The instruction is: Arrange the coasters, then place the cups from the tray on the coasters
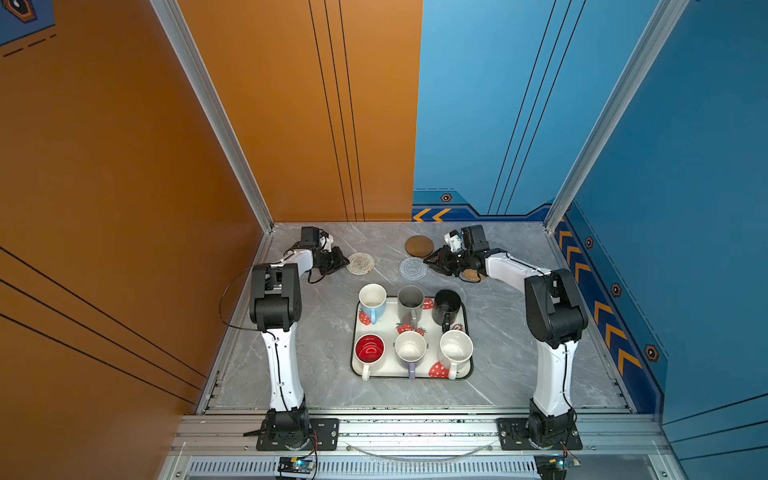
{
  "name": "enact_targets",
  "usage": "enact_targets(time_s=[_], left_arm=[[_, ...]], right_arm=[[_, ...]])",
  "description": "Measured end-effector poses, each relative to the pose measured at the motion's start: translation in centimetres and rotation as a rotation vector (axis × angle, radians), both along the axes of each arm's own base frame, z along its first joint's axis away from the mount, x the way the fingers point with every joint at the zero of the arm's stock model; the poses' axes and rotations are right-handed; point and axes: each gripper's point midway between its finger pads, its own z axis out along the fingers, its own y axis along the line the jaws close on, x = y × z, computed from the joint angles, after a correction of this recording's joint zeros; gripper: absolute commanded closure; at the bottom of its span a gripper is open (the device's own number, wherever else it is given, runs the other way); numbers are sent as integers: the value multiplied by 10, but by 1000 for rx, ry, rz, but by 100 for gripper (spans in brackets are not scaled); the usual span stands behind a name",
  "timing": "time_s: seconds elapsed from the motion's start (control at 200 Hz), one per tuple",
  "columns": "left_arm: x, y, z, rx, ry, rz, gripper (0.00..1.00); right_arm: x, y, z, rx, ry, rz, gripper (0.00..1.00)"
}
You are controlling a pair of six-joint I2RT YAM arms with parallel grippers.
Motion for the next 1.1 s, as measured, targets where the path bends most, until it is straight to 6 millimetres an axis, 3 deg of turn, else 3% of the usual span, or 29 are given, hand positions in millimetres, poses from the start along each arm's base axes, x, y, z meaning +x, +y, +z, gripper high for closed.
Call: enact_targets(time_s=[0.09, 0.24, 0.396, 0.466, 0.601, 0.711, 0.856, 1.102], left_arm=[[2, 0, 3, -6, -3, 5, 47], [5, 1, 8, -3, -23, 4, 34], [5, 5, 11, 12, -25, 15, 32], [2, 6, 12, 21, -22, 21, 32], [-5, 5, 25, 36, -33, 24, 32], [-8, -1, 45, 48, -69, 17, 32], [-11, -24, 71, 52, -118, -21, 32], [-26, -60, 92, 47, -153, -90, 32]], right_arm=[[0, -1, 0, 0, 0, -2, 62], [1, -2, 1, 0, -1, -3, 60], [9, -8, 11, 0, -7, -18, 60], [19, -14, 23, 4, -27, -32, 64], [51, -30, 50, 12, -93, -74, 73], [81, -42, 55, 6, -122, -109, 82], [116, -49, 36, -4, -105, -139, 82], [144, -53, -10, -29, -30, -177, 62]])
